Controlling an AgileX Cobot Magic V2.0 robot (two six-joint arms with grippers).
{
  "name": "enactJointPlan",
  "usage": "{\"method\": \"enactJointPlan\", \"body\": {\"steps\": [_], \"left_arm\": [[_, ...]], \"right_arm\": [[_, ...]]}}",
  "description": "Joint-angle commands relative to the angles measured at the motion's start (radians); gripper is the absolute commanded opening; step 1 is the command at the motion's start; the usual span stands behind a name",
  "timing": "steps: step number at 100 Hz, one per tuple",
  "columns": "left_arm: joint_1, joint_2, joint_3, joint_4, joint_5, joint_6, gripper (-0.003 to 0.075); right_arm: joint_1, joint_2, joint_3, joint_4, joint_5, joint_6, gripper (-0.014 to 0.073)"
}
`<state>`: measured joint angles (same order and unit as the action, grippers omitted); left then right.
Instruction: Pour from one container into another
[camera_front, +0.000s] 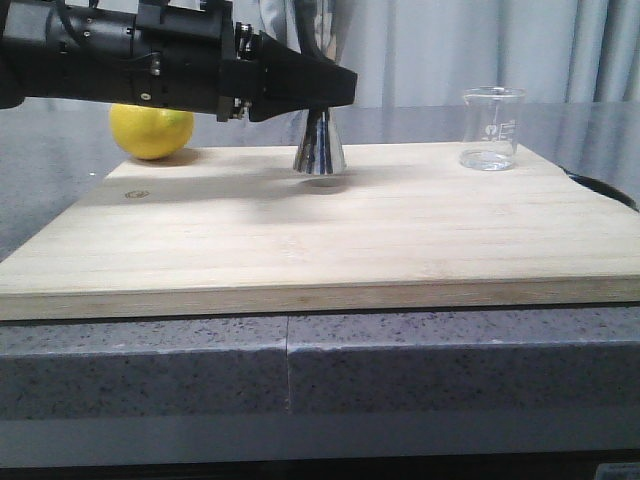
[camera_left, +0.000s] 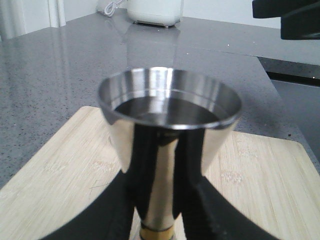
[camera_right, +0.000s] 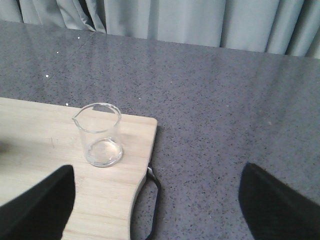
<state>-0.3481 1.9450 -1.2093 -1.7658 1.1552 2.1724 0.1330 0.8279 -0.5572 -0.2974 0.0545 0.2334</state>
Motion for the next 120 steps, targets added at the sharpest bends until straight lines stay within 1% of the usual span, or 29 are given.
{"method": "enactJointPlan", "body": {"steps": [1,60,79,89,120], "left_arm": [[-0.008,-0.049,-0.030,-0.086,0.115,-0.006,0.0185],[-0.008,-0.049,-0.030,-0.083,0.115,-0.006,0.0185],[-0.008,-0.049,-0.030,-0.070,0.091,0.001,0.0185],[-0.008,-0.047,-0.030,-0.070,0.081,0.034,0.0185],[-0.008,-0.016,-0.030,-0.087,0.061,0.034,0.0185]], "right_arm": [[-0.005,-0.012,-0.025,-0.006,-0.066,-0.008,0.0598],[-0.005,-0.012,-0.025,-0.006,-0.066,-0.008,0.0598],[-0.005,-0.012,-0.025,-0.006,-0.066,-0.008,0.0598],[-0.005,-0.012,-0.025,-0.006,-0.066,-0.008,0.0598],[-0.005,-0.012,-0.025,-0.006,-0.066,-0.008,0.0598]]}}
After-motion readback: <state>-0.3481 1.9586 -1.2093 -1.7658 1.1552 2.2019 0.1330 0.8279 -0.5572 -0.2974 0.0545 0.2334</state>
